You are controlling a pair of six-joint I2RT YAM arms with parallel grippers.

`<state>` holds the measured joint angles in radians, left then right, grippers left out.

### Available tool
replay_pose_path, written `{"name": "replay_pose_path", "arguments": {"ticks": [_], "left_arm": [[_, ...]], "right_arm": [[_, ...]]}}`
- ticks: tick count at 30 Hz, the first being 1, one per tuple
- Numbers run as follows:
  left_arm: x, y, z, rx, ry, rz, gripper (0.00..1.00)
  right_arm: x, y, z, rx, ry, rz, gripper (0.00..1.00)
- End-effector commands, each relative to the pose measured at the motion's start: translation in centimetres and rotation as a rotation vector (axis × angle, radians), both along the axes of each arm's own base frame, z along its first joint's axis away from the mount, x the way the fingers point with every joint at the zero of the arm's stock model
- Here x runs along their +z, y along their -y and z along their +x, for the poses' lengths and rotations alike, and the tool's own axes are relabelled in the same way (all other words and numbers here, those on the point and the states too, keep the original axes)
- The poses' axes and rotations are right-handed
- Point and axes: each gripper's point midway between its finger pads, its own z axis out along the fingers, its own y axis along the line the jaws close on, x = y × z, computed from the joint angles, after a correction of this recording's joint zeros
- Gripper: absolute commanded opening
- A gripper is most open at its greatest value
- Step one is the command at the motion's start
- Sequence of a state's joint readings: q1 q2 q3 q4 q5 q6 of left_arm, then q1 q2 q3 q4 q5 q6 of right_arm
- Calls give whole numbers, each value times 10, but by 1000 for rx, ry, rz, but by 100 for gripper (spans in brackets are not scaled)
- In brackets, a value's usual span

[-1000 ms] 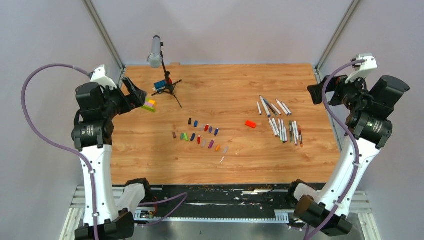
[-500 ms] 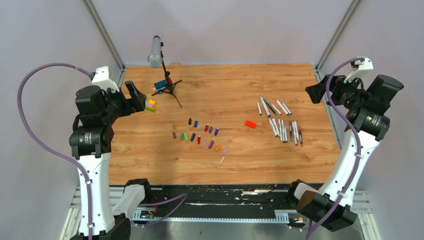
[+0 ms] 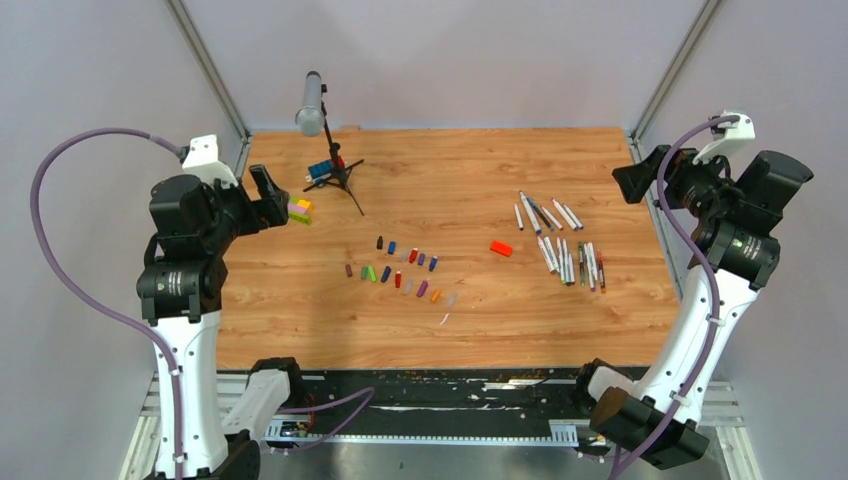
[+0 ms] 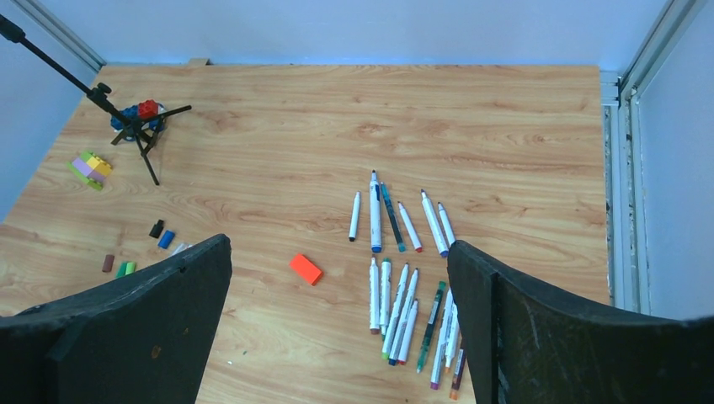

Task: Open the pen caps
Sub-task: Reset both arms

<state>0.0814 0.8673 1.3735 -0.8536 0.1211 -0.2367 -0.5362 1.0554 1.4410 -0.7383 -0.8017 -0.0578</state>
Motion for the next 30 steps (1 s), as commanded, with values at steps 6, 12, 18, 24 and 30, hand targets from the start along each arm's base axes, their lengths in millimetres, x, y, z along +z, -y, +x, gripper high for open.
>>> {"name": "replay_pose_path", "arguments": {"ticks": [6,12,18,24,30], "left_arm": [[12,-4,-6,7,46,49,100],[8,-4,-7,7,45,54,100],[7,-3,-8,4,49,58,100],[5,-4,-12,8,53,64,100],[2,-2,-14,3,53,65,100]], "right_arm": [[14,4,7,-17,45,13,100],[11,5,9,-27,39,37,100],[7,7,9,-46,36,36,100],[2,7,5,-57,30,32,100],[-2,7,2,-68,25,30,100]]}}
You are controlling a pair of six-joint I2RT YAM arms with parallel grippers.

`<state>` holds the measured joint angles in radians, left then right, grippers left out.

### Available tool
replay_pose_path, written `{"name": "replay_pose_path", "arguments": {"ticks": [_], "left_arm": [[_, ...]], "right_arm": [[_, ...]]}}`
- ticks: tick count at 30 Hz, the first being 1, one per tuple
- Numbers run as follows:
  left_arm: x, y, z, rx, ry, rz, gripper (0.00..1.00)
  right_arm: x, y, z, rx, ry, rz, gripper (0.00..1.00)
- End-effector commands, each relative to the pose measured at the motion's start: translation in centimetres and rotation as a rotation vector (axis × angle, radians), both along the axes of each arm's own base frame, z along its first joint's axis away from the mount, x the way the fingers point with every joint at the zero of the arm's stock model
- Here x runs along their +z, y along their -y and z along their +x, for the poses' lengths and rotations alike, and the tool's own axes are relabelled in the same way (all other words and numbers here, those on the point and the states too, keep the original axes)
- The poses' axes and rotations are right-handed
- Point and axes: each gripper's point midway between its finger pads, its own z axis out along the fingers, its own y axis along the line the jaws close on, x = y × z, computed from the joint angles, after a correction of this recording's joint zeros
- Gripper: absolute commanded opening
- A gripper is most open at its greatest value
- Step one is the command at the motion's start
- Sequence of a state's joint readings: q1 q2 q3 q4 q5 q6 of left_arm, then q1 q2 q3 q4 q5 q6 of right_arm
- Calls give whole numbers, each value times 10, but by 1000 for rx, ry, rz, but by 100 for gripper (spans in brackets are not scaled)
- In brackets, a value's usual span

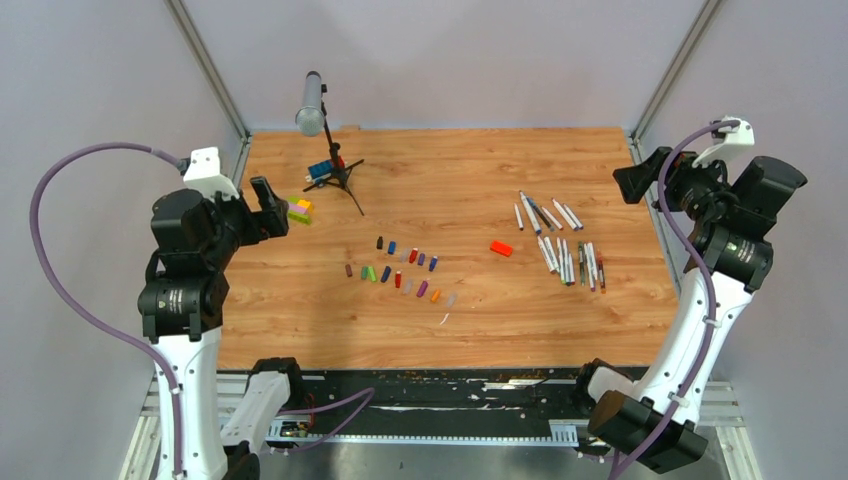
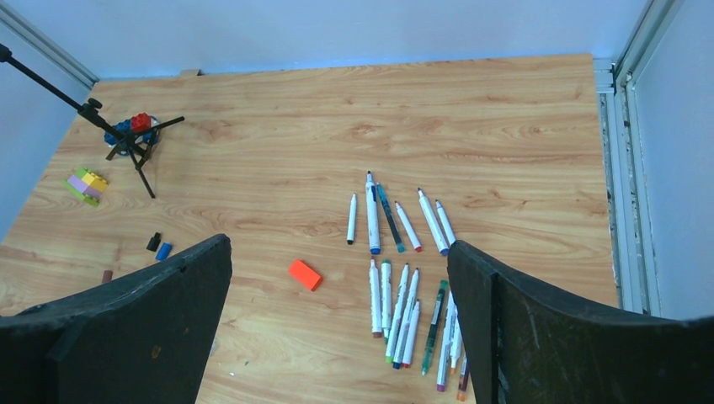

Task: Open the pen caps
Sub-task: Reset both arms

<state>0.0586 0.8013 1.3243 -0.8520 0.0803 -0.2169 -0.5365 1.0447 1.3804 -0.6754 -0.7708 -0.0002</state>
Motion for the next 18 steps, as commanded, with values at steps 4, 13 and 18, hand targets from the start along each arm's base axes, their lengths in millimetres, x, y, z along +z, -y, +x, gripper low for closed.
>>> {"name": "replay_pose_path", "arguments": {"ticks": [4,13,18], "left_arm": [[7,-2,-1,-3,35,37,100],[6,-2,-2,0,37,41,100],[7,-2,-3,-2,37,37,100]], "right_arm": [[5,1,-5,-28,26,-8,100],[5,1,-9,-45,33,-21,100],[6,4,-10,-62,48,-42,100]]}}
